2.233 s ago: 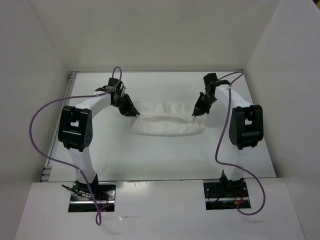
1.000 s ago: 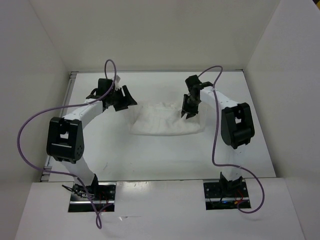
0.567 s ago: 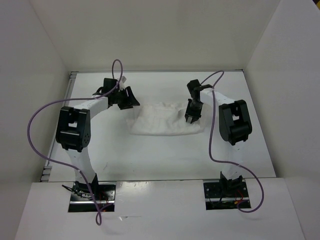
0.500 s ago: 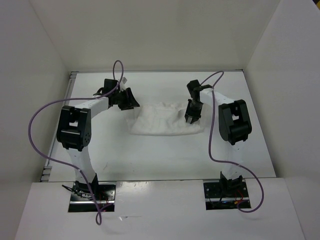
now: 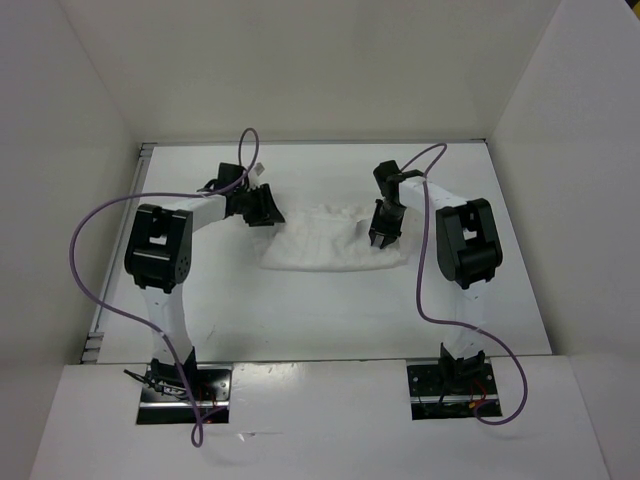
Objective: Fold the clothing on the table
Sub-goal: Fold the skirt
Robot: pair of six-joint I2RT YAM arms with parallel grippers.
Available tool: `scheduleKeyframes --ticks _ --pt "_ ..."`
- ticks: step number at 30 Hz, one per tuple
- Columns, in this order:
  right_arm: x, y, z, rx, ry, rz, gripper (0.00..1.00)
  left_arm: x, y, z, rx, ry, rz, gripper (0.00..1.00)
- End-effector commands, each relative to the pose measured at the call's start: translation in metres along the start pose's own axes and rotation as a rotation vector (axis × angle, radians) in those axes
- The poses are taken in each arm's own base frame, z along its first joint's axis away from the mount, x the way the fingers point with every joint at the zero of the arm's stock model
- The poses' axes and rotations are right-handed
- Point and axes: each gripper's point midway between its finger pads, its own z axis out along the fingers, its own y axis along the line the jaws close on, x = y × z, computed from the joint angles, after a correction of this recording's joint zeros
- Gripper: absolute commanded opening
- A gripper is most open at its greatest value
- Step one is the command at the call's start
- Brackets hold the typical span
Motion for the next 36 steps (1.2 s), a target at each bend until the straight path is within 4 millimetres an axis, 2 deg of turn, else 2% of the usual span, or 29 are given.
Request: scheduleKeyframes --ticks 1,3,5,7,8,9,11,12,13,16,17,19,23,26,28,30,32,35,36 --pt "0.007 -0.004 0.011 0.017 0.03 0.023 0.36 -0.013 -0.008 0.01 0.023 -0.024 0.081 0.51" --pt "0.01 -0.001 0.011 0.015 0.031 0.013 0.36 -0.013 -0.01 0.011 0.039 -0.019 0.082 0.51" --pt "0.012 0.002 0.011 0.014 0.032 0.004 0.36 -0.009 -0.012 0.018 0.049 -0.003 0.084 0.47" --pt "0.015 -0.001 0.013 0.021 0.041 0.004 0.36 -0.008 -0.022 0.019 0.079 0.005 0.095 0.45" --pt "0.015 -0.001 0.013 0.021 0.041 0.004 0.36 -0.002 -0.023 0.024 0.081 0.021 0.098 0.41" --pt "0.015 0.0 0.013 0.021 0.041 0.013 0.36 -0.006 -0.025 0.023 0.084 0.014 0.103 0.38" --pt "0.021 -0.001 0.018 0.03 0.057 0.005 0.36 0.002 -0.029 0.027 0.105 0.038 0.103 0.24" --pt "0.021 -0.001 0.018 0.03 0.057 0.005 0.36 0.0 -0.03 0.026 0.106 0.038 0.103 0.04" --pt "0.021 -0.001 0.018 0.03 0.057 0.005 0.36 0.0 -0.031 0.026 0.105 0.039 0.092 0.0" --pt "0.021 -0.001 0.018 0.03 0.057 0.005 0.36 -0.005 -0.033 0.015 0.072 0.02 0.094 0.0" --pt "0.02 -0.002 0.018 0.039 0.051 0.005 0.36 -0.01 -0.037 0.004 0.052 -0.004 0.102 0.0" --pt "0.021 -0.004 0.018 0.052 0.053 0.014 0.36 -0.018 -0.029 -0.011 0.016 -0.037 0.067 0.0" --pt "0.024 -0.006 0.019 0.058 0.06 0.023 0.36 -0.02 -0.018 -0.045 -0.084 -0.082 0.035 0.0" --pt "0.025 -0.009 0.022 0.071 0.062 0.023 0.36 -0.007 -0.001 -0.051 -0.166 -0.072 0.015 0.0" --pt "0.025 -0.009 0.022 0.071 0.062 0.023 0.36 -0.003 0.0 -0.05 -0.169 -0.065 0.002 0.0" --pt "0.026 -0.007 0.022 0.062 0.068 0.024 0.36 0.011 0.014 -0.044 -0.212 -0.023 -0.033 0.0" --pt "0.025 -0.004 0.022 0.046 0.067 0.024 0.36 0.013 0.018 -0.041 -0.226 -0.018 -0.05 0.0" --pt "0.011 0.007 0.003 -0.007 -0.005 0.021 0.4 0.024 0.032 -0.036 -0.273 0.009 -0.066 0.0" --pt "0.001 0.009 -0.015 -0.018 -0.063 0.02 0.42 0.031 0.041 -0.033 -0.304 0.029 -0.087 0.0"
